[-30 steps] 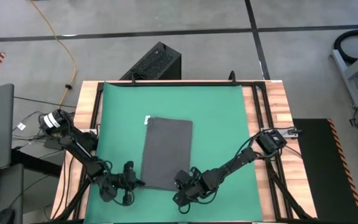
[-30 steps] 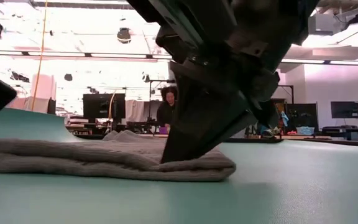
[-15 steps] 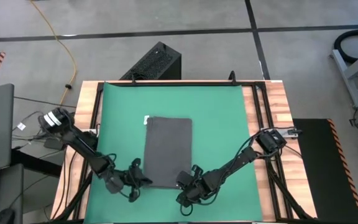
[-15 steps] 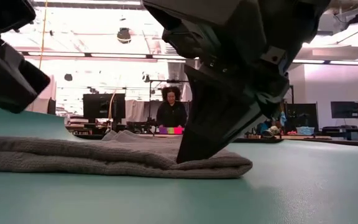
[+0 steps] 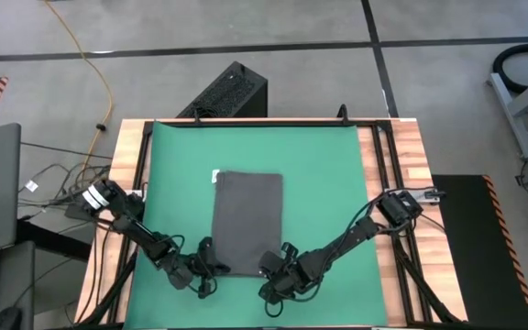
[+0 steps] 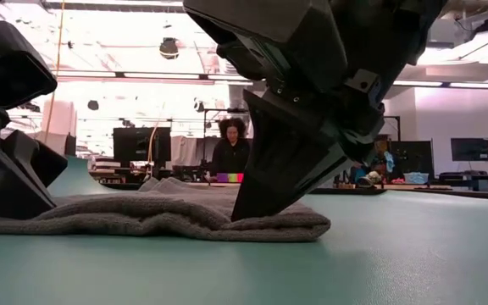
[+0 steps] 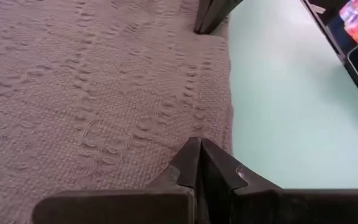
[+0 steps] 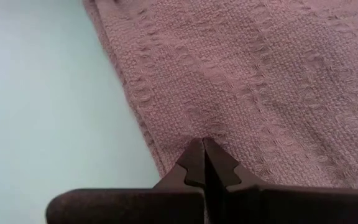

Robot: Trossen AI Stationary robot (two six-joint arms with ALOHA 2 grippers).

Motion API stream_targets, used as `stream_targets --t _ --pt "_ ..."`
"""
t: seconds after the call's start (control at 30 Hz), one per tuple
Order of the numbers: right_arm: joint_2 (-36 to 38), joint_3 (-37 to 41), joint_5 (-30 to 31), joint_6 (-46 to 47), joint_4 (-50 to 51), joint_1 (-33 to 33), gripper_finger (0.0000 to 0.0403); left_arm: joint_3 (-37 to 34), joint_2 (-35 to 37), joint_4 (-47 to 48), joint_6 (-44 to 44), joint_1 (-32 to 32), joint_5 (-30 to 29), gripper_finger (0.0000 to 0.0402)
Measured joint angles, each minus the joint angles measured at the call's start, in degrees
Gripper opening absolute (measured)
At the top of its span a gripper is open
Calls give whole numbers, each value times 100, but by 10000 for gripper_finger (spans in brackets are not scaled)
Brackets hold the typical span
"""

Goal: Roll towel into tight, uniform cylinder
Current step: Roll the gray towel

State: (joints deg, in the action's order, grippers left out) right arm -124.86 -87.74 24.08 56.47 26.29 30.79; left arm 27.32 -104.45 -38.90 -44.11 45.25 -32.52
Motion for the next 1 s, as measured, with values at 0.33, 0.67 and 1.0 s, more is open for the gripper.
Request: stream_targets --t 0.33,0.67,1.0 --pt "463 8 388 68 800 346 16 2 4 100 -81 31 363 0" --pt "197 -3 551 -1910 -2062 82 15 -3 -8 -66 23 -8 333 0" --pt "-287 490 -158 -2150 -3581 -196 11 1 -7 51 -15 -8 316 0"
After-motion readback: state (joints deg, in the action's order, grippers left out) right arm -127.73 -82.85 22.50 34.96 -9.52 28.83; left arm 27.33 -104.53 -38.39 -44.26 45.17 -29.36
